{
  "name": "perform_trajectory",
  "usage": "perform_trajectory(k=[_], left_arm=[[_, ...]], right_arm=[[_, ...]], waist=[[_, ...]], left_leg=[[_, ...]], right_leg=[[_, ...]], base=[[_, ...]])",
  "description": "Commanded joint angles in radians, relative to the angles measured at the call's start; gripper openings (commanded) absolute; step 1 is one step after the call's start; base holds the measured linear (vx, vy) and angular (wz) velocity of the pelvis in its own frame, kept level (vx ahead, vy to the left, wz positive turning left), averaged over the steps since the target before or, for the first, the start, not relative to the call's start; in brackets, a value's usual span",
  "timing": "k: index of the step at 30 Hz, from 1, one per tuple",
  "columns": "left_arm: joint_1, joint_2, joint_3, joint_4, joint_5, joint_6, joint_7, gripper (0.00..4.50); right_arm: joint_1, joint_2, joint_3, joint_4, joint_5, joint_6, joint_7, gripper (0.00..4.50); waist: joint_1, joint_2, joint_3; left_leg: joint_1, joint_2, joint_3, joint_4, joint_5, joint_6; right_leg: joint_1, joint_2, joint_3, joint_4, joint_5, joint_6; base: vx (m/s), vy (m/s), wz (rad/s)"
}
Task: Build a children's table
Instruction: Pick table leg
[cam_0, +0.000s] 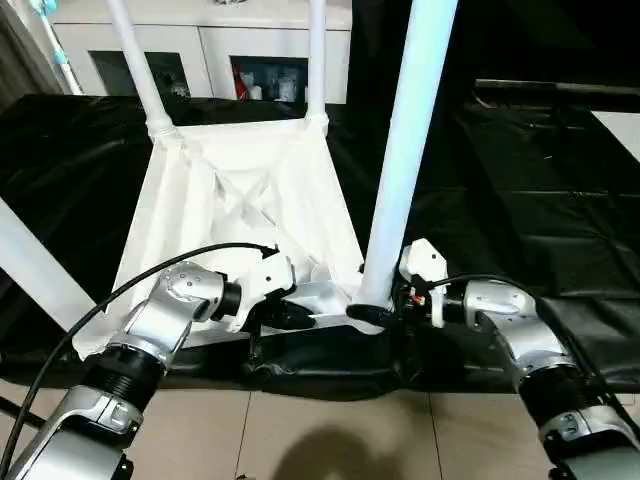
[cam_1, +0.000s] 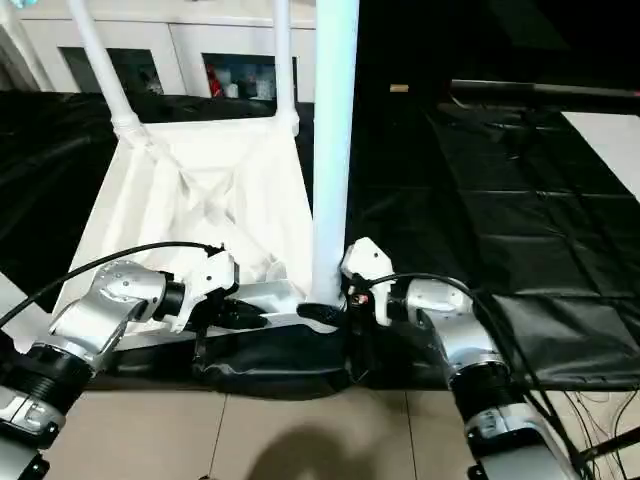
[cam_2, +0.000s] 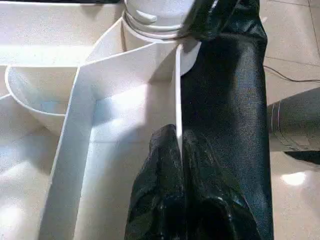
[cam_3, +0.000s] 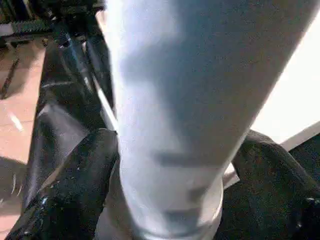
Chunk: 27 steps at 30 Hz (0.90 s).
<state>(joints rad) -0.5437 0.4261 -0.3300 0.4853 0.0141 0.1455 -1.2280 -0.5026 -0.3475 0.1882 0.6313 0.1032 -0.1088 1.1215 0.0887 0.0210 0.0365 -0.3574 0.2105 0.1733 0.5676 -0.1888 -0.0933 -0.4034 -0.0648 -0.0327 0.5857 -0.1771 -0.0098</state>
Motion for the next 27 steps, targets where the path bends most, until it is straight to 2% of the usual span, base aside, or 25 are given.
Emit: perform_trajectory(k=[1,4,12,16,22,25,27], left_arm=[[0.026,0.006,-0.046,0.011,0.022,0.020,-0.018,0.00],[0.026,0.006,-0.046,0.012,0.024,0.022,-0.016,0.00],[0.023,0.003,-0.044,0.015,0.028,0.026,-0.011,0.00],[0.022,0.003,-0.045,0.016,0.028,0.029,-0.011,0.00],[0.026,0.006,-0.047,0.013,0.028,0.033,-0.017,0.00],[0.022,-0.005,-0.038,0.025,0.028,0.032,0.007,0.00],[-0.001,-0.041,-0.015,0.069,0.037,0.024,0.088,0.00]], right_arm=[[0.007,-0.012,0.011,-0.008,-0.008,0.010,0.015,3.78],[0.007,-0.023,0.017,0.001,-0.021,0.003,0.025,3.78],[0.002,-0.013,0.002,0.012,-0.003,0.026,0.014,2.95],[0.002,-0.010,0.001,0.011,-0.002,0.028,0.020,2.75],[0.009,-0.003,-0.001,0.013,0.001,0.036,0.013,2.69],[0.007,0.023,-0.016,0.033,-0.007,0.062,-0.064,2.68],[-0.007,0.066,-0.042,0.074,-0.023,0.076,-0.193,2.68]], waist=[[-0.002,-0.007,-0.056],[-0.001,-0.006,-0.058],[-0.002,-0.005,-0.058],[-0.002,-0.006,-0.057],[-0.002,-0.005,-0.059],[-0.003,-0.003,-0.058],[-0.008,-0.004,-0.053]], left_leg=[[0.004,0.016,0.009,-0.056,-0.151,0.064],[0.003,0.015,0.008,-0.052,-0.121,0.075],[0.003,0.015,0.008,-0.051,-0.137,0.075],[0.003,0.014,0.007,-0.051,-0.142,0.070],[0.003,0.014,0.007,-0.049,-0.139,0.068],[0.003,0.014,0.007,-0.051,-0.141,0.066],[0.002,0.012,0.006,-0.054,-0.172,0.050]], right_leg=[[0.053,-0.056,0.027,-0.045,-0.087,-0.243],[0.054,-0.053,0.024,-0.040,-0.043,-0.251],[0.054,-0.054,0.024,-0.041,-0.063,-0.255],[0.053,-0.053,0.025,-0.041,-0.075,-0.251],[0.054,-0.053,0.025,-0.040,-0.072,-0.252],[0.053,-0.052,0.024,-0.040,-0.075,-0.252],[0.051,-0.055,0.025,-0.047,-0.129,-0.244]], base=[[0.000,0.000,0.00],[0.000,0.000,0.00],[0.000,0.000,0.00],[0.000,0.000,0.00],[0.000,0.000,0.00],[0.000,0.000,0.00],[0.000,0.000,0.00]])
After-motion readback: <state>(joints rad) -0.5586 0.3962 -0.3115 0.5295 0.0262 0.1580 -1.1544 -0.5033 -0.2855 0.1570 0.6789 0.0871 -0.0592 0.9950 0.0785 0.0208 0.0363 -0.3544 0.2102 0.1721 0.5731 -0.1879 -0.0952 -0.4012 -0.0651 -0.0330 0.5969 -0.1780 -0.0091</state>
